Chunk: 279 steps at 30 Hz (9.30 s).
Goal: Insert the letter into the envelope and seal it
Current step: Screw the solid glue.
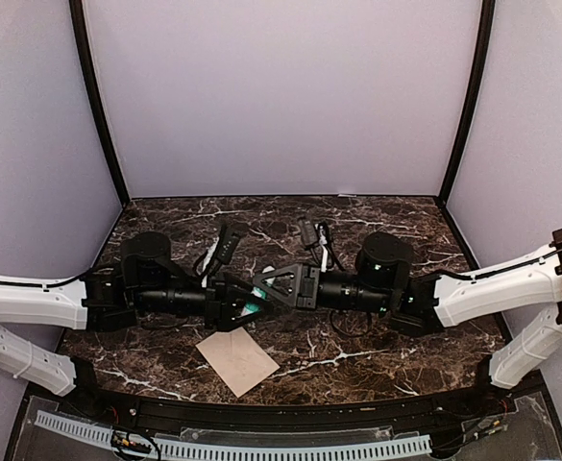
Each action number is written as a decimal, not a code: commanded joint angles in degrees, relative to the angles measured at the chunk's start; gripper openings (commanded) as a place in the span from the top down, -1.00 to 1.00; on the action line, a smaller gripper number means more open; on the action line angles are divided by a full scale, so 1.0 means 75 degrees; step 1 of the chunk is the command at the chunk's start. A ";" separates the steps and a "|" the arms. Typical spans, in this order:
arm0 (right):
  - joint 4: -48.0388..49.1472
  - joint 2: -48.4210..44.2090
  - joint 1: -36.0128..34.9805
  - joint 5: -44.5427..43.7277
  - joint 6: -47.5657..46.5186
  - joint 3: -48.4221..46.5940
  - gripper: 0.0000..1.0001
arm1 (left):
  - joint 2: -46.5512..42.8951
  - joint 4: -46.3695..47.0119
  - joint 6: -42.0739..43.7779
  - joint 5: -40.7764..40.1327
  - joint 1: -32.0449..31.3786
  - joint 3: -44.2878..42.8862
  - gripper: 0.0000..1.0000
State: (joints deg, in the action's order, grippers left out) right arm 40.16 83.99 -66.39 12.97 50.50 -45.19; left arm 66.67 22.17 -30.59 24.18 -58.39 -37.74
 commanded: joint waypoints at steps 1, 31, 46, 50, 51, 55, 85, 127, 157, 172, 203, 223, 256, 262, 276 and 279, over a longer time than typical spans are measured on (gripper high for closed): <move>-0.0683 -0.0284 -0.0030 -0.0849 0.0153 -0.0233 0.90 | -0.0446 -0.0910 0.0522 -0.1043 -0.0019 -0.0223 -0.46; -0.2496 -0.0386 -0.0025 -0.2021 0.0282 -0.0819 0.92 | 0.0309 -0.1670 0.0945 -0.2037 -0.0336 -0.0724 0.05; -0.2238 -0.0496 0.0032 -0.1797 0.0250 -0.0654 0.95 | 0.0390 -0.1580 0.0867 -0.1802 -0.0336 -0.0657 0.94; -0.1645 -0.0610 0.0251 -0.0961 -0.0105 -0.0369 0.97 | 0.0285 -0.1555 0.0836 -0.1594 -0.0336 -0.0566 1.00; -0.1513 -0.0652 0.0296 -0.0687 -0.0252 -0.0317 0.98 | 0.0230 -0.1502 0.0798 -0.1446 -0.0336 -0.0525 1.00; -0.1134 -0.0889 0.0492 0.0476 -0.1001 -0.0175 0.99 | 0.0091 -0.1197 0.0677 -0.0742 -0.0336 -0.0406 1.00; -0.2237 -0.2159 0.0736 -0.1683 -0.0192 0.0772 -0.47 | -0.0079 -0.1167 0.0372 -0.2936 -0.0336 -0.0167 1.00; -0.1137 -0.0590 0.0567 0.1694 -0.1808 -0.0688 1.00 | -0.0518 -0.1011 0.0309 0.0177 -0.0324 -0.0374 1.00; -0.2987 -0.1585 0.0943 -0.1587 -0.0700 0.0024 -0.36 | -0.0500 -0.1930 0.0069 -0.3770 -0.0312 -0.0266 1.00; -0.3943 0.0488 0.0283 -0.1865 -0.0292 -0.1677 -0.03 | 0.0877 -0.1923 -0.0352 -0.4288 -0.0418 -0.0729 1.00; -0.2496 0.0089 0.0567 0.0593 -0.1917 -0.1435 1.00 | 0.0170 -0.0881 0.0038 -0.0784 -0.0181 -0.0311 1.00; -0.0441 -0.0684 0.0747 0.5066 -0.1762 -0.0735 1.00 | 0.0201 0.1101 -0.0930 0.3215 -0.0002 -0.0348 1.00; -0.4182 0.1545 0.0185 -0.1957 -0.0755 -0.2821 -0.05 | 0.0527 -0.1835 -0.0204 -0.3358 -0.0101 -0.0498 1.00; -0.4275 0.1715 0.0157 -0.1984 -0.0825 -0.3022 0.74 | 0.0468 -0.1877 -0.0089 -0.2999 -0.0101 -0.0433 1.00; -0.0855 0.0017 0.0684 0.3232 -0.2023 -0.1151 1.00 | -0.0169 -0.0043 -0.0080 0.1835 0.0015 -0.0124 1.00; -0.0267 -0.0090 0.0688 0.4516 -0.1881 -0.1087 1.00 | -0.0090 0.0388 -0.0314 0.2803 0.0016 -0.0241 1.00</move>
State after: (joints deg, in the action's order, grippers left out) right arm 22.76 85.12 -61.04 27.73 37.01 -53.54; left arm 66.43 16.67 -32.51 25.41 -57.36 -38.72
